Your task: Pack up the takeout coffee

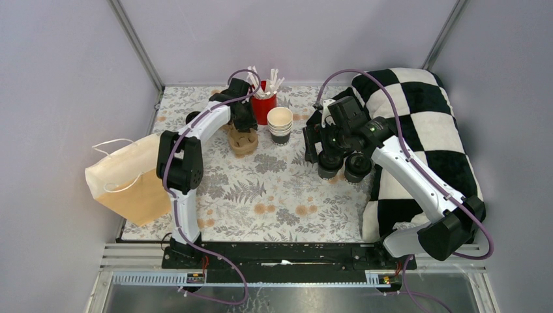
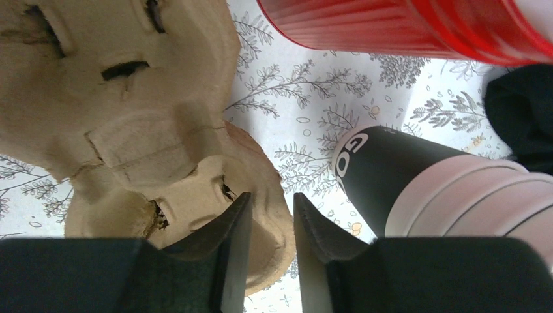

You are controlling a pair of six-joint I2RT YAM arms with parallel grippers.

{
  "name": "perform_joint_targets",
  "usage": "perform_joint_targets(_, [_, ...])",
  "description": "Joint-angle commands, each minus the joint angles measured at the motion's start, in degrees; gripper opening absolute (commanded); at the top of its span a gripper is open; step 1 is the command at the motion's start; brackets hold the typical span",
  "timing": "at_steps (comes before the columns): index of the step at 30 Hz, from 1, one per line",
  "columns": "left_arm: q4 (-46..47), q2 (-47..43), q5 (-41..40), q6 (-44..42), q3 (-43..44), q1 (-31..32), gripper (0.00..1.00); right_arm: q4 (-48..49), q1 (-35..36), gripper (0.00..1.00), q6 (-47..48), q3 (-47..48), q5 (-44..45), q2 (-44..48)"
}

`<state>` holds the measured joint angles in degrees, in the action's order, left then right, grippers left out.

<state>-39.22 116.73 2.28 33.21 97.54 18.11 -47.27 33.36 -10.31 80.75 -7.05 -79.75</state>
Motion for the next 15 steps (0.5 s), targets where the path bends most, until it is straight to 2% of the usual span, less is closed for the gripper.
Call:
perform_joint_targets(1, [0.7, 0.5, -4.2, 0.3, 3.4, -0.1, 0.31, 0.6, -0.3, 1.00, 0.3, -0.1, 0.4, 2.0])
perform_joint_targets(13, [-2.3, 3.2, -5.4, -1.5, 6.4, 0.4, 0.30, 0.7, -0.3, 1.00, 0.5, -0.2, 0.3, 2.0])
perform_joint_targets(15, [-2.3, 3.4, -5.2, -1.7, 6.5, 0.4, 0.32, 0.8, -0.3, 1.00, 0.5, -0.2, 0.3, 2.1])
